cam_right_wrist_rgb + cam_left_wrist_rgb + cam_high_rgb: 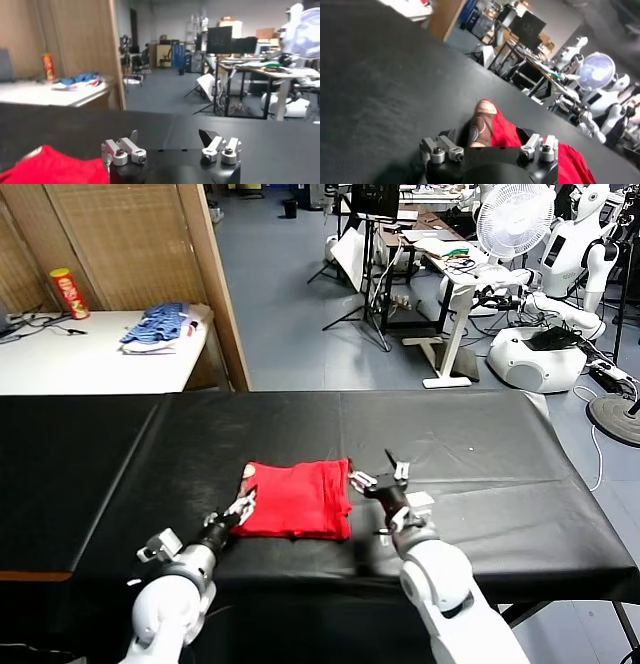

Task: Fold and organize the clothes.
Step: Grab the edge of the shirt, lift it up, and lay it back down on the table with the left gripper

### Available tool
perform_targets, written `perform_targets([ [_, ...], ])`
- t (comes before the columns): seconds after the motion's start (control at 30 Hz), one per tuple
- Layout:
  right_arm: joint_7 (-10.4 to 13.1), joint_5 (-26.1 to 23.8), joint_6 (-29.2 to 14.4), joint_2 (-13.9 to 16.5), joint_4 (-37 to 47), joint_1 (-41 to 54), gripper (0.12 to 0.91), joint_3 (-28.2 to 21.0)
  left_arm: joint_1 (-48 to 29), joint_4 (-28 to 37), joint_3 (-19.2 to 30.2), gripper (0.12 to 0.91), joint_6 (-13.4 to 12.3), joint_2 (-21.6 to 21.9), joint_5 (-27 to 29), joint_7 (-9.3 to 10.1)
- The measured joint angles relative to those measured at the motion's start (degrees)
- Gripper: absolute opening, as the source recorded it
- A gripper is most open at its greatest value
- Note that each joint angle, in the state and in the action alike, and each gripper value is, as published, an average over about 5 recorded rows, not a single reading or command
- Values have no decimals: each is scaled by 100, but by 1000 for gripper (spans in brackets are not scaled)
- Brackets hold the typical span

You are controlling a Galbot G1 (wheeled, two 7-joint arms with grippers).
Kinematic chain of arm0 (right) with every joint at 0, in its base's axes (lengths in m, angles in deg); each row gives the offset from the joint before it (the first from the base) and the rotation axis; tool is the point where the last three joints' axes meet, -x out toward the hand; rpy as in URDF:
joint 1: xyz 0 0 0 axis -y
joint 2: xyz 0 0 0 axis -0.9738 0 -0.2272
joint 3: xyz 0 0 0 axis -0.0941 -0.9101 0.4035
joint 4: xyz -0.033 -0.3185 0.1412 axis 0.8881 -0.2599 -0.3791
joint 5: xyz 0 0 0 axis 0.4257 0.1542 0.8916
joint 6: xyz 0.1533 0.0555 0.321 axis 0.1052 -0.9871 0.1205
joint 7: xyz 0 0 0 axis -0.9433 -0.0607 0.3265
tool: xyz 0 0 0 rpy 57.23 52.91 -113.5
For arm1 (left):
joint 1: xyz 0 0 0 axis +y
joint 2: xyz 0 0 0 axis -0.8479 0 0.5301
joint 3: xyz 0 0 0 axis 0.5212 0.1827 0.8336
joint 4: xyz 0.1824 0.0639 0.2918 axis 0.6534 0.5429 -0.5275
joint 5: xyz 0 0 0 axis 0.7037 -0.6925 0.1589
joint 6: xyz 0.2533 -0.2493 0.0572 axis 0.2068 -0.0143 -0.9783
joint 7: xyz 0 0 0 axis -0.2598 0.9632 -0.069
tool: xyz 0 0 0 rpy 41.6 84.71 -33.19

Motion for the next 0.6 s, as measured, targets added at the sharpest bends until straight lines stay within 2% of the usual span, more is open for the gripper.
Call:
perform_targets([
  [0.03,0,6,-2,-8,-34,-31,798,29,1,8,-20,780,4,-1,-84,5],
  [0.13,1,12,-3,-32,-107,-85,798,88,10,44,-55,672,3,-4,-198,14],
  [0.27,14,17,10,-43,-173,-113,798,167,26,70,-54,441,1,-24,-142,15],
  [0.4,114,-73,115,-61,-232,-169,798,263,17,68,-15,205,-13,-65,146,53],
  [0.5,286,-272,325,-91,-274,-237,798,342,34,4,31,144,-66,-62,603,100],
  [0.6,410,-551,529,-119,-300,-324,798,420,87,-84,73,150,-128,7,1343,93],
])
